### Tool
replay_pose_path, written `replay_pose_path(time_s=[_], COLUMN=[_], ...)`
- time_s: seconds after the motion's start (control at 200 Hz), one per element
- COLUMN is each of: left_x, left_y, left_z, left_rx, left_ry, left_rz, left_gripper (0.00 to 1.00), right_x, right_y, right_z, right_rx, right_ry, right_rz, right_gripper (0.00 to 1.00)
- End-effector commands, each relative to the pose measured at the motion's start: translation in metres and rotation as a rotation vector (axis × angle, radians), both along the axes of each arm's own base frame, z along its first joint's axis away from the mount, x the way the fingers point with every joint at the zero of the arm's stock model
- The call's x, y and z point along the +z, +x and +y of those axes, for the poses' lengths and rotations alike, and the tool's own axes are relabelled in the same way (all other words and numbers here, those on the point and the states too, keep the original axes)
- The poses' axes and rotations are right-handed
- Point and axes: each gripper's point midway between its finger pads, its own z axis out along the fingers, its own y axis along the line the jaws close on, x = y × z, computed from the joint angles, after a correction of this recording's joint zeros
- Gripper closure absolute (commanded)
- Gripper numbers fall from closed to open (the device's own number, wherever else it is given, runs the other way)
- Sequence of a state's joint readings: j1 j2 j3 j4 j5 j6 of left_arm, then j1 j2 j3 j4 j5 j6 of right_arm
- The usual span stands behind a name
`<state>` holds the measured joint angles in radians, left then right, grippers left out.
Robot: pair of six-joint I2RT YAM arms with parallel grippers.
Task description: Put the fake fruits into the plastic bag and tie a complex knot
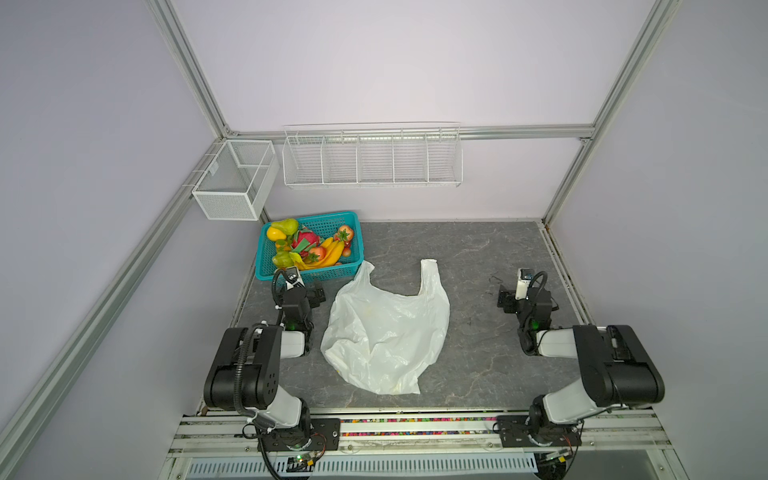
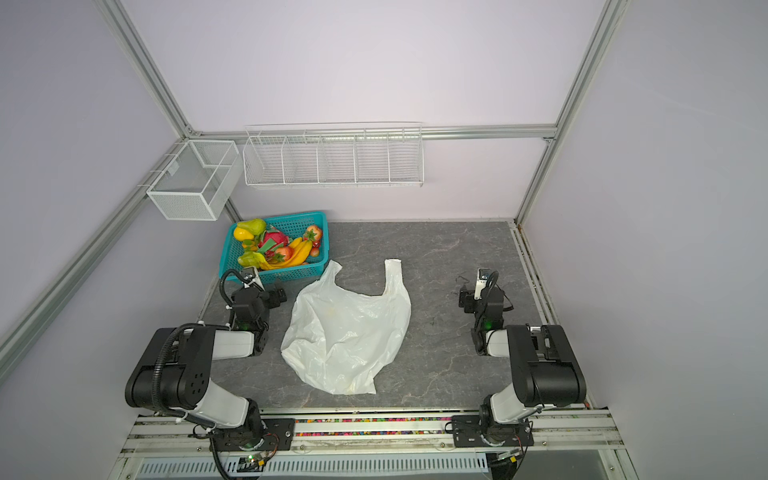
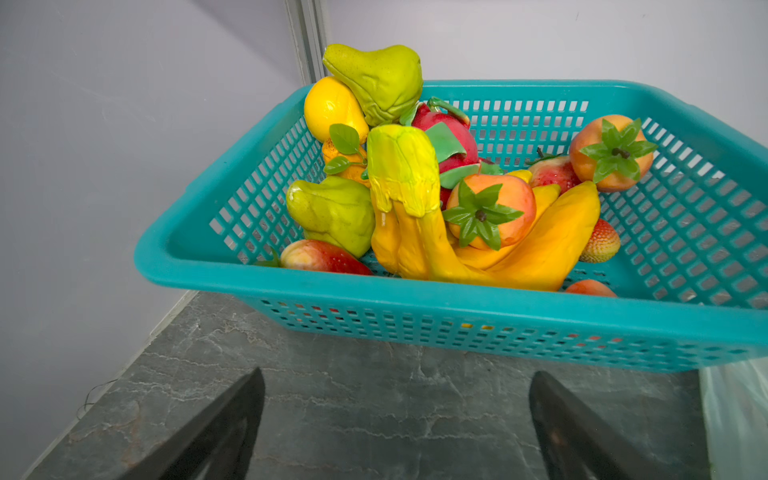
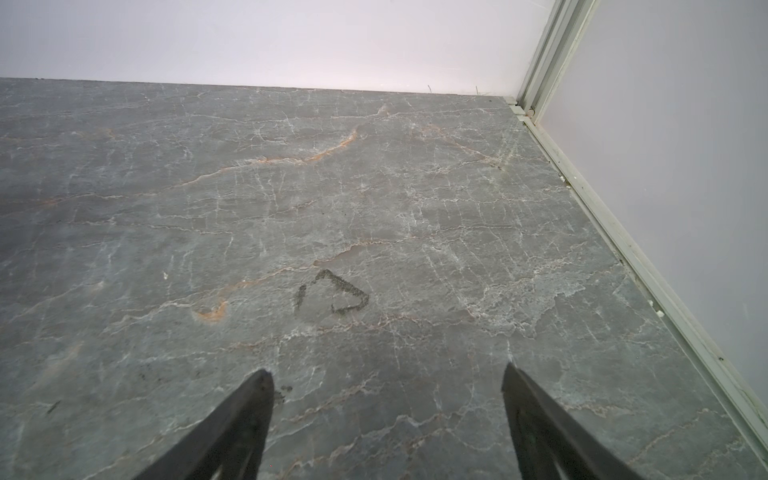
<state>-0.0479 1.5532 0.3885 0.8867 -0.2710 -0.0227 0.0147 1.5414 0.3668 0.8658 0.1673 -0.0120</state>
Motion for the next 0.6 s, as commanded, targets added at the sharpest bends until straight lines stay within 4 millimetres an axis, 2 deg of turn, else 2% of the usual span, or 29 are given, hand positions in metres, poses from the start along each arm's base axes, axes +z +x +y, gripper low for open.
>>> replay_pose_path(time_s=[0.0, 0.405, 0.525, 0.595], left_x=[0.006, 0.006, 0.021, 0.040], left_y=[0.001, 0.001, -0.005, -0.012], left_z=[0.000, 0.000, 0.004, 0.008], left_rx=[0.001, 0.002, 0.027, 0.049], left_ry=[-0.021, -0.022, -0.024, -0.026], left_rz=[-0.031, -0.031, -0.056, -0.072], left_gripper=[0.01, 0.01, 0.01, 0.01], right_x=[0.011, 0.012, 0.031, 0.055], right_y=[0.005, 0.005, 0.001, -0.004], right_z=[0.001, 0.001, 0.003, -0.001], right_rx=[0.007, 0.007, 0.003, -0.049], right_ry=[-0.012, -0.011, -0.031, -0.038], right_rz=[-0.038, -0.040, -0.046, -0.029], right_gripper=[0.11, 0.11, 0.11, 0.11])
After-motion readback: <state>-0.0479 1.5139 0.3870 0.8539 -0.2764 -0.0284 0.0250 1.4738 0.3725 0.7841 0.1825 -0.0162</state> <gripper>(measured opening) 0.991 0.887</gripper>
